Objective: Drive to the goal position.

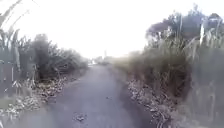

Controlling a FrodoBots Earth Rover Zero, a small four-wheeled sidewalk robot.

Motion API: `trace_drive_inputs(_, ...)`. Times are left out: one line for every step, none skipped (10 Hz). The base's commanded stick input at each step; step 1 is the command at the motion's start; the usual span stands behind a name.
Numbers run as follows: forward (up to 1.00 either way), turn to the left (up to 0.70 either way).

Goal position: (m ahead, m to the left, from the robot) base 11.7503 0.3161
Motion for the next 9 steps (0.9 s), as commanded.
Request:
trace_drive_inputs(1.0,0.0)
trace_drive_inputs(1.0,0.0)
trace_drive_inputs(1.0,0.0)
trace_drive_inputs(1.0,0.0)
trace_drive_inputs(1.0,0.0)
trace_drive_inputs(1.0,0.0)
trace_drive_inputs(1.0,0.0)
trace_drive_inputs(1.0,0.0)
trace_drive_inputs(1.0,0.0)
